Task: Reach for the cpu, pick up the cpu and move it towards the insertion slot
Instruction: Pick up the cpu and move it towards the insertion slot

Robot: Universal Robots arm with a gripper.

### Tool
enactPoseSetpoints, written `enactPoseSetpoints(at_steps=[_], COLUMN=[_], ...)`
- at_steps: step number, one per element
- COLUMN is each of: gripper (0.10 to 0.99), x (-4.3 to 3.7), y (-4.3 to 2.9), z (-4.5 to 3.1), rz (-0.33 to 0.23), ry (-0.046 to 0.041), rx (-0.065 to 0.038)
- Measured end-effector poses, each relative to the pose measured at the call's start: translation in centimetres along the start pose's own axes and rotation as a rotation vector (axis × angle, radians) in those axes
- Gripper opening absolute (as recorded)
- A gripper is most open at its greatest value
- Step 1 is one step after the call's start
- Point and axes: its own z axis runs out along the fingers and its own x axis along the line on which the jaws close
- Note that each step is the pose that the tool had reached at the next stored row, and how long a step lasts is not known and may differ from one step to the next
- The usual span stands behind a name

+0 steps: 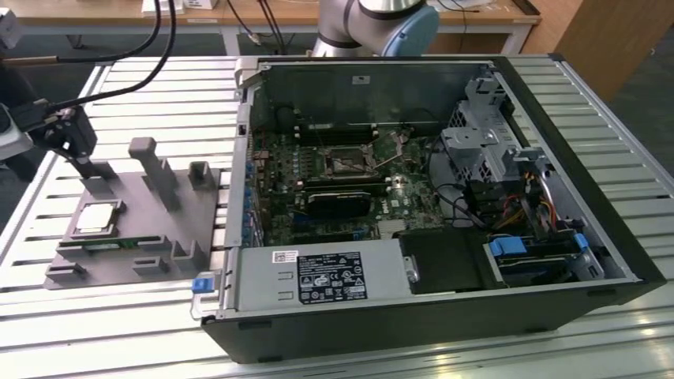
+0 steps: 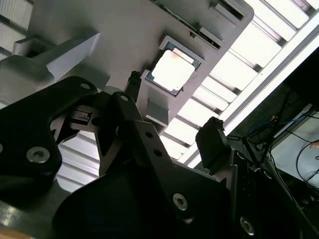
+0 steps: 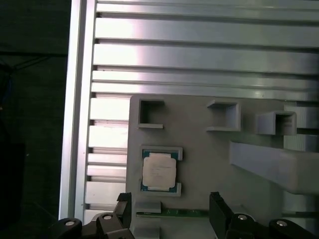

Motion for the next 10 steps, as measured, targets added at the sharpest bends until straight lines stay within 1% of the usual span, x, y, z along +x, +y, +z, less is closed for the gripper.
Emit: enactPoseSetpoints(at_steps=[6,10], gripper=[0.722,0.722], x=[0.07,0.44], y=[-0.19,-0.28], z=[1.09,1.79], rz=[0.000,0.000], ry=[0.0000,-0.0002], rx=[0.000,-0.001])
